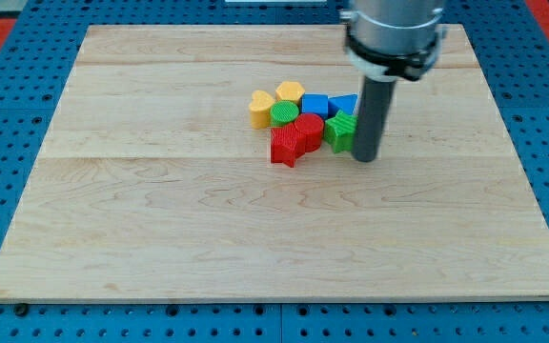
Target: Move the blue star and blue cube to the center of the board
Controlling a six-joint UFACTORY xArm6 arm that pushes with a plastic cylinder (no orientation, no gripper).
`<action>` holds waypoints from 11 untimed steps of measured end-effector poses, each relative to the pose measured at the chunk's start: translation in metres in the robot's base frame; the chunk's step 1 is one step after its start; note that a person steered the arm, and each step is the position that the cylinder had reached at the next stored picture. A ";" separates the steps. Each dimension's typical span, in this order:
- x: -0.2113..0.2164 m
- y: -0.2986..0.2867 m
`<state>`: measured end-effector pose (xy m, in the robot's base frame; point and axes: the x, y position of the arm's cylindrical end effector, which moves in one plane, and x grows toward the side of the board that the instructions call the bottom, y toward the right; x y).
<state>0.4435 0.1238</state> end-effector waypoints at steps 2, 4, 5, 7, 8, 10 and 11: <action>-0.058 0.043; -0.085 -0.054; -0.086 -0.083; -0.086 -0.107; -0.085 -0.124; -0.088 -0.110; -0.101 -0.053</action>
